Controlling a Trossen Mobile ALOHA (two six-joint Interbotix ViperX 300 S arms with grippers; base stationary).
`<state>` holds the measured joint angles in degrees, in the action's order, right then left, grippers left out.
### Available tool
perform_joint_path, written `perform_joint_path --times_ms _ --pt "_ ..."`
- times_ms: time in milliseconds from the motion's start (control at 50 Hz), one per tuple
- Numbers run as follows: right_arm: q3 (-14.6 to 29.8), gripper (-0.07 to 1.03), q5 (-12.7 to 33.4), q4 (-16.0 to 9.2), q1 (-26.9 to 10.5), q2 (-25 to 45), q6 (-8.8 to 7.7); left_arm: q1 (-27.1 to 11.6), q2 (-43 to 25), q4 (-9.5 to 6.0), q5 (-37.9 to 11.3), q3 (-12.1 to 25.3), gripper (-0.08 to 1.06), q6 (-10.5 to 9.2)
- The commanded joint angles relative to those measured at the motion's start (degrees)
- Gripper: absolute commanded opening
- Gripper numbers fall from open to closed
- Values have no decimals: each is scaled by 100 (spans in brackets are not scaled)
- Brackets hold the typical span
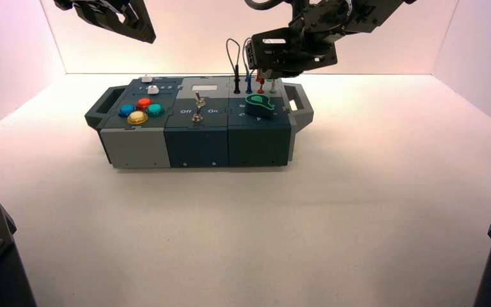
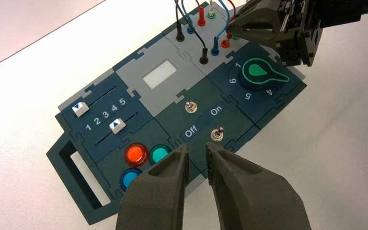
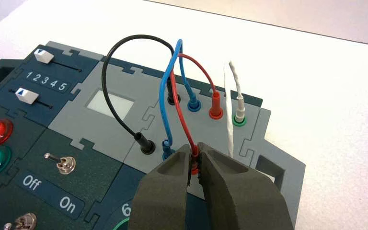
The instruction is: Insert the red wire.
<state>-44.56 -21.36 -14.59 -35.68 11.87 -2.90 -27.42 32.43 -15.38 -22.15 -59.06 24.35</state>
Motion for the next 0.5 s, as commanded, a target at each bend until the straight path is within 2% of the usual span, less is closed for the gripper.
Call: perform_joint_path --times_ms 20,500 --pt "105 -2 -53 9 -26 -62 0 -44 44 9 44 53 23 26" --pt "114 -2 -53 9 -26 -44 -9 -44 70 9 44 53 23 26"
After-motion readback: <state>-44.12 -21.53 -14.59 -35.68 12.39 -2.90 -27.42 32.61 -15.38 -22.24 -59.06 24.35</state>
